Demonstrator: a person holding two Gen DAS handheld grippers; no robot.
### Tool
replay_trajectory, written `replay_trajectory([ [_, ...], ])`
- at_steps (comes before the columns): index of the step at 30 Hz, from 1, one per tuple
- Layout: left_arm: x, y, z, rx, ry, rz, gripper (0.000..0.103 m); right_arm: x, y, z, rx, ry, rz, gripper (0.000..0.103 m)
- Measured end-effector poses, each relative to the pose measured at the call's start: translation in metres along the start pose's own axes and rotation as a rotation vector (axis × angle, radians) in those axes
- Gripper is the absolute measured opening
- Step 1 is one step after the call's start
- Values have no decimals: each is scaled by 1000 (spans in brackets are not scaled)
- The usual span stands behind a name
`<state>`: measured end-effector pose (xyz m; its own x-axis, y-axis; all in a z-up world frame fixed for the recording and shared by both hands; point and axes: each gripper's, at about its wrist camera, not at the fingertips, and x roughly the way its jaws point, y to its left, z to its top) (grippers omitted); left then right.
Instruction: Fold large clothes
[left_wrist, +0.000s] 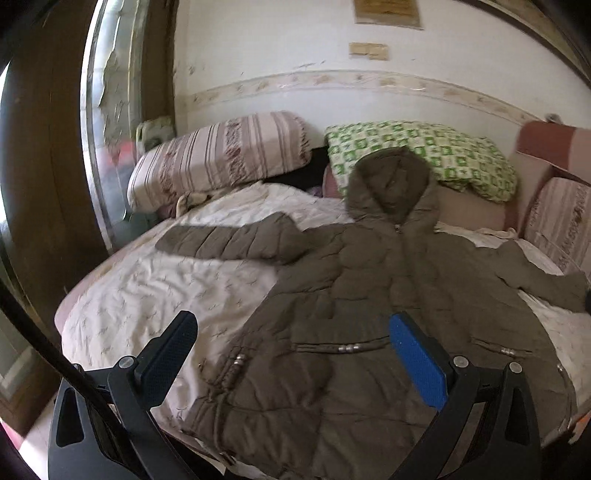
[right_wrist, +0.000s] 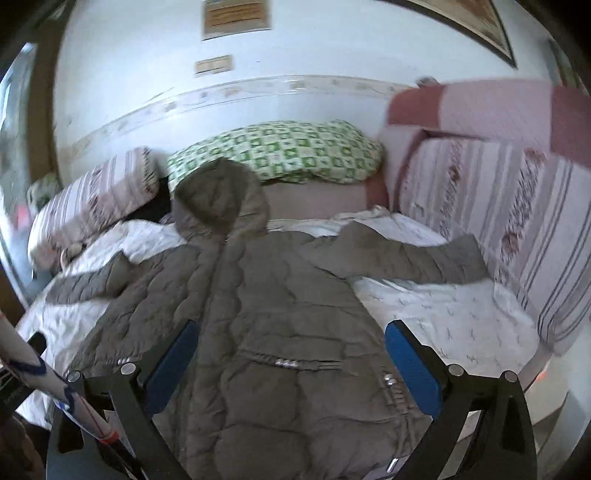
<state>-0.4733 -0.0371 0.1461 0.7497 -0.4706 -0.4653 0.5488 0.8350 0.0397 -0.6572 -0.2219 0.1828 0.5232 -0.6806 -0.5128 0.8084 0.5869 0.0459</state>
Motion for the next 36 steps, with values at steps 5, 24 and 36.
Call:
replay_trajectory([
  [5,-5,-12,-5,9,0,-25,103,-3,18,-15,-45,-6,30,103],
  [24,-12,-17,-10,40,-13,-8,103,-9,35,-25,-99,-4,24,103],
  [36,-14,-15,-10,34,-10,-4,103,-14,47,-24,-123,1,35,103],
])
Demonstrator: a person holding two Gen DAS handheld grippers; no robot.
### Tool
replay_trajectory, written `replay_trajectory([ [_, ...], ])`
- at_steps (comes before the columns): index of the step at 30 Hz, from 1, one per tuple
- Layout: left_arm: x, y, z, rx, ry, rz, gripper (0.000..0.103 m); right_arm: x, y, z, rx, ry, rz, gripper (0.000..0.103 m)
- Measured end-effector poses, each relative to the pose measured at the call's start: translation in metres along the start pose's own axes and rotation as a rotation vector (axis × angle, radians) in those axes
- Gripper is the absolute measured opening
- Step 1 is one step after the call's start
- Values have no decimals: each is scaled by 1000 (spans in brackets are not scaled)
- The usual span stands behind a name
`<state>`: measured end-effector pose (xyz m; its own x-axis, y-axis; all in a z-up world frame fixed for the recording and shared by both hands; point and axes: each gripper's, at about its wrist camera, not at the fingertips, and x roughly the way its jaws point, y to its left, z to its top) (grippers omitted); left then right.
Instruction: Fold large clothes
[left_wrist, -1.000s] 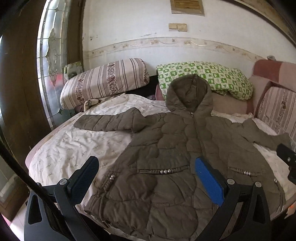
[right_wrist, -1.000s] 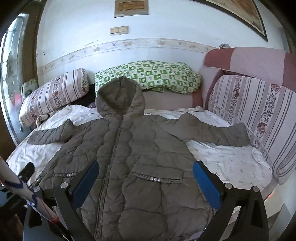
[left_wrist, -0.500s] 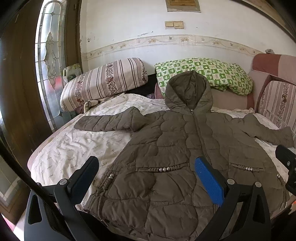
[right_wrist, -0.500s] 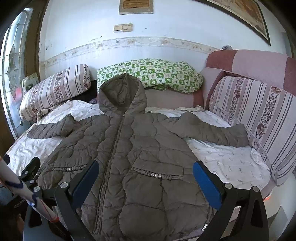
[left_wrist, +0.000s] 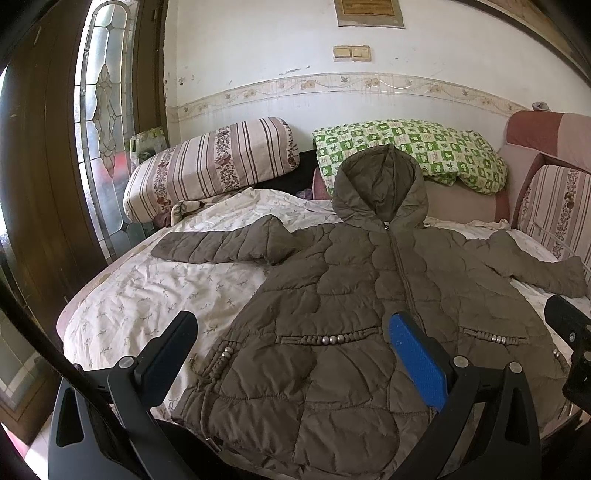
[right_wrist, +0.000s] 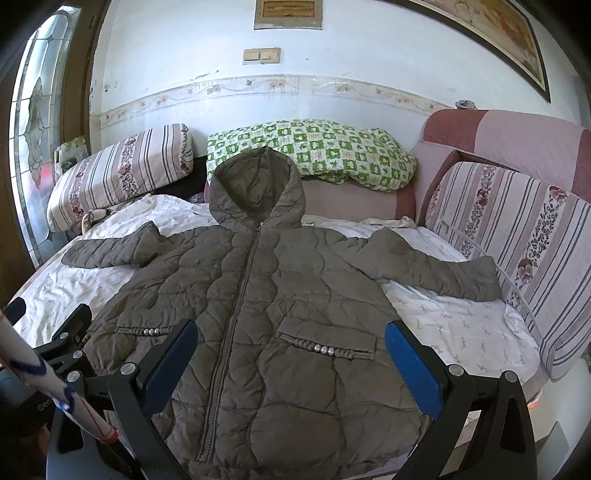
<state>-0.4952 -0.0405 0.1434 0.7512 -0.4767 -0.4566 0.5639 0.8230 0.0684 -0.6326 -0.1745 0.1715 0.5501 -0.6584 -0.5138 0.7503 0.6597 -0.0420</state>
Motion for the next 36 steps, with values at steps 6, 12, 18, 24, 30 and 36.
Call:
replay_trajectory([
  [6,2,1,0,-3,8,2,103,2,0,1,0,11,1,103],
  [12,7,3,-2,-3,23,1,103,6,2,-1,-6,23,1,103],
  [18,15,-1,-3,9,38,1,103,15,-1,-3,1,48,0,103],
  [24,24,-5,-9,21,61,-6,103,28,-4,-4,10,73,-6,103],
  [30,33,-7,-13,29,86,-4,103,43,-2,-9,12,114,1,103],
  [36,37,-8,-14,32,95,-4,103,48,-3,-9,17,122,-2,103],
])
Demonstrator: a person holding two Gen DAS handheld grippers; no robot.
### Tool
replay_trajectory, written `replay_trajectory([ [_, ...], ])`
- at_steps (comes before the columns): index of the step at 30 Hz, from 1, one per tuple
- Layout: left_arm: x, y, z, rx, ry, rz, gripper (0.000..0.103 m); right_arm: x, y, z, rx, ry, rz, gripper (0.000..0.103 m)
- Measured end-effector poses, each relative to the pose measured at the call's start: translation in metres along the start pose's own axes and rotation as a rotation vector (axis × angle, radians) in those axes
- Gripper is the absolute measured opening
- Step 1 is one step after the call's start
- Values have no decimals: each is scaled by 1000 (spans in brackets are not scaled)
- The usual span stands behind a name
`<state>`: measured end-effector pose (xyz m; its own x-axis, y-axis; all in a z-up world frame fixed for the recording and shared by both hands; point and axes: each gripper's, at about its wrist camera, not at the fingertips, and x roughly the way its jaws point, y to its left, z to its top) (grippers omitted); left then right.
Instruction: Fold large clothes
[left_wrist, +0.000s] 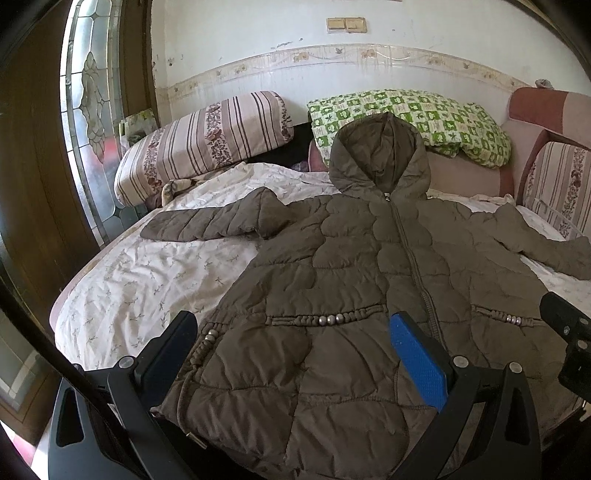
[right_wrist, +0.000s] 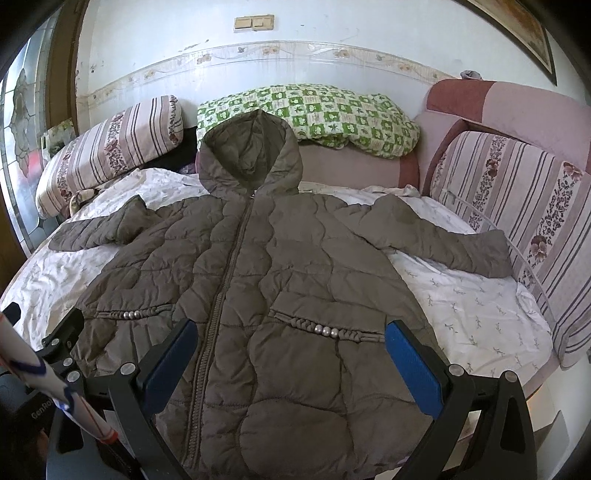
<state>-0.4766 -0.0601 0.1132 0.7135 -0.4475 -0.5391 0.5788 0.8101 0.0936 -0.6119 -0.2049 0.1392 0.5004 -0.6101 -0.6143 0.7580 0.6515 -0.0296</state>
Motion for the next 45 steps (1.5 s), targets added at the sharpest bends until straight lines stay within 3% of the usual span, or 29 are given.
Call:
replay_trajectory([
  [5,2,-3,8,9,-16,1,103,6,-6,1,16,17,2,103],
  [11,10,-7,47,-2,-75,-9,103,11,-38,16,84,22,14,103],
  [15,27,-23,83,24,-85,-29,103,15,-81,34,181,11,3,103],
  [20,76,-58,118,79,-47,-96,103,27,-152,48,336,30,4,103],
  [25,117,-68,97,124,-54,-61,103,45,-253,53,528,45,-2,102],
  [27,126,-68,101,117,-9,-82,103,54,-295,54,614,47,-30,94],
  [29,126,-63,105,97,-38,-82,103,66,-337,53,704,47,-66,89],
  [31,129,-61,104,99,-44,-65,103,80,-370,48,790,58,-100,77],
  [32,132,-60,104,100,-35,-66,103,89,-385,44,831,70,-114,77],
  [35,141,-57,104,88,-4,-70,103,115,-413,39,883,84,-151,68],
  [45,156,-68,103,116,8,-66,103,192,-459,29,954,108,-262,66],
])
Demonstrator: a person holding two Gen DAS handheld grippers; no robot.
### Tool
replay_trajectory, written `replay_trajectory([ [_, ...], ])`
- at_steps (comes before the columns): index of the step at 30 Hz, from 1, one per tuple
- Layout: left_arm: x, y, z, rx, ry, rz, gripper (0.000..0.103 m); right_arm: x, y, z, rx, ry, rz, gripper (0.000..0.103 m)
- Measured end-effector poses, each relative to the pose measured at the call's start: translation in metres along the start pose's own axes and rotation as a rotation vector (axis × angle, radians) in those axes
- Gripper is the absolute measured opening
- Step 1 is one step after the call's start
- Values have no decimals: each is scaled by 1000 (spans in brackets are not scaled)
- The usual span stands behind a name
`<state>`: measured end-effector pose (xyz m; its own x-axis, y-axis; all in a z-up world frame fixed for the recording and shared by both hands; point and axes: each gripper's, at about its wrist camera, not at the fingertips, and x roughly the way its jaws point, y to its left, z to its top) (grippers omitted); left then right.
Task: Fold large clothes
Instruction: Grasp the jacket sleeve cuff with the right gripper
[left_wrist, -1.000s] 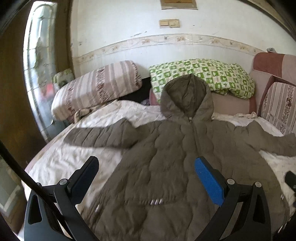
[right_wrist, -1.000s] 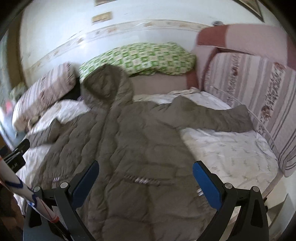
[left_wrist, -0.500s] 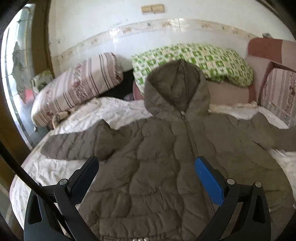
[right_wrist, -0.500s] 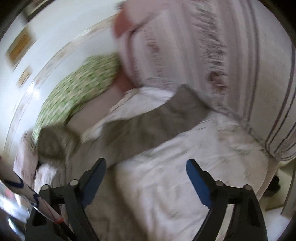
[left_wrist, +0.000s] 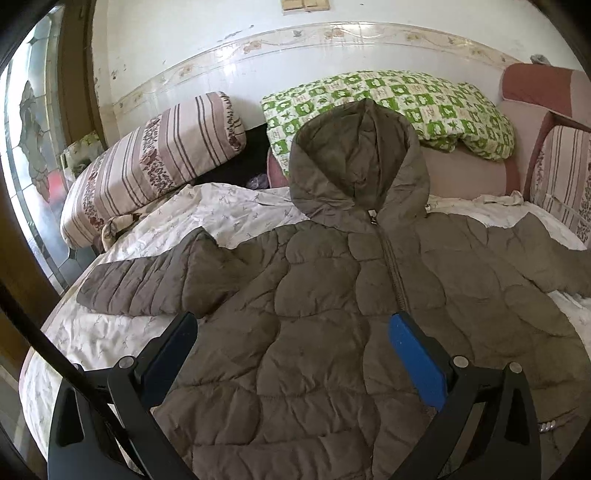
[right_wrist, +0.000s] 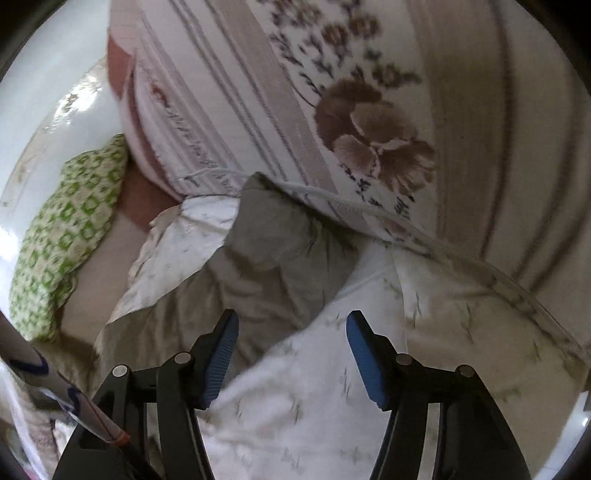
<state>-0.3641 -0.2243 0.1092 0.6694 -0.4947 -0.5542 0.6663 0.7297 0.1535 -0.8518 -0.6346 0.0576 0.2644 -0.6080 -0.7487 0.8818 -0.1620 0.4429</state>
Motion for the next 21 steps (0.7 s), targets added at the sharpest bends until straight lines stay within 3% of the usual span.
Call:
replay_trajectory([
  [6,11,-3,-1,10,16,7,103,36,-8,15,5,2,-66,61],
  [8,15,-3,-2,8,32,6,103,47,-9,18,0,8,-88,51],
  [9,17,-4,-2,8,40,7,103,52,-12,18,-1,17,-97,39],
  [11,19,-4,-3,10,44,11,103,57,-14,19,-3,20,-102,33],
  [13,20,-5,-4,17,43,17,103,49,-12,19,-17,-14,-91,20],
  [21,15,-3,-3,9,31,23,103,-20,22,26,-110,-126,-34,15],
])
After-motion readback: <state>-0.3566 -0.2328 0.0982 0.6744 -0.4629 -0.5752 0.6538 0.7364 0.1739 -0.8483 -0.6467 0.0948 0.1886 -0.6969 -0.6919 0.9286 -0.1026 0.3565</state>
